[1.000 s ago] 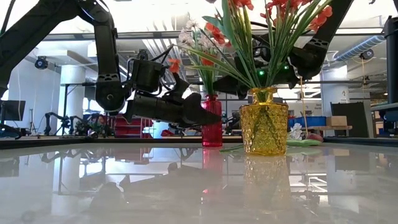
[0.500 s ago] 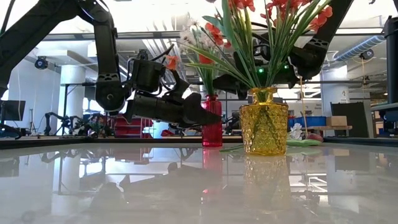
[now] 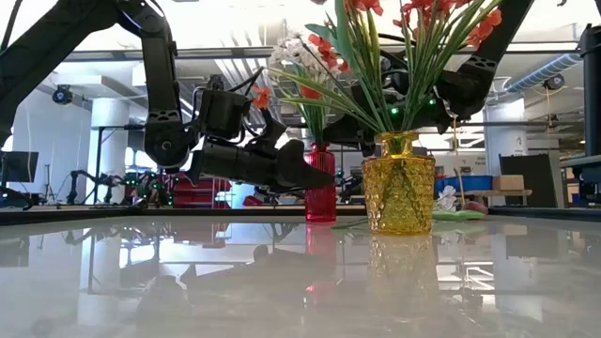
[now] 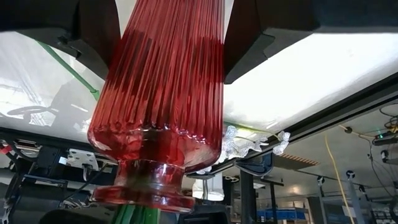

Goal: Sort flowers into vase by color
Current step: Put the white flower into the red vase

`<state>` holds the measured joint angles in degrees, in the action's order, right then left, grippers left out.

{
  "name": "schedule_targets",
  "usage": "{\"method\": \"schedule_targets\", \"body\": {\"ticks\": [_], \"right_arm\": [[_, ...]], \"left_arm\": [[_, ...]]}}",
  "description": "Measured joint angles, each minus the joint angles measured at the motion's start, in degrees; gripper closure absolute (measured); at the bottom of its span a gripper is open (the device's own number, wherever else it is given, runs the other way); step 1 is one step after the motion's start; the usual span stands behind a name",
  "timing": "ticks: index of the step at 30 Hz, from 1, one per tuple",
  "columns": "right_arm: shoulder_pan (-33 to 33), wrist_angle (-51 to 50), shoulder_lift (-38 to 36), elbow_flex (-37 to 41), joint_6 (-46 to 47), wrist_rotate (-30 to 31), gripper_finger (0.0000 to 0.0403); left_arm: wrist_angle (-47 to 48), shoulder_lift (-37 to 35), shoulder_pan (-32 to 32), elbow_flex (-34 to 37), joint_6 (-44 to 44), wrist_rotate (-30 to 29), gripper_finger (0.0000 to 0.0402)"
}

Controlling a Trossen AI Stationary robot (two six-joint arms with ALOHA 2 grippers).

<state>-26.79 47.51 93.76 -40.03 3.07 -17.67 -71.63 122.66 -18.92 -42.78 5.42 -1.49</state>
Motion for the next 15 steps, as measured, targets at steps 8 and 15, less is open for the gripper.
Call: {"method": "schedule_targets", "body": {"ticks": [8, 15], "right_arm": [[0.00, 0.26, 0.00, 0.03, 0.25, -1.13, 0.0390], [0.24, -0.23, -0.33, 0.09, 0.03, -1.64, 0.0387]], "left_arm": [[0.08, -0.01, 0.00, 0.00, 0.26, 0.20, 0.0187], [0.10, -0.01, 0.04, 0.04, 0.53, 0.38, 0.0187]]}}
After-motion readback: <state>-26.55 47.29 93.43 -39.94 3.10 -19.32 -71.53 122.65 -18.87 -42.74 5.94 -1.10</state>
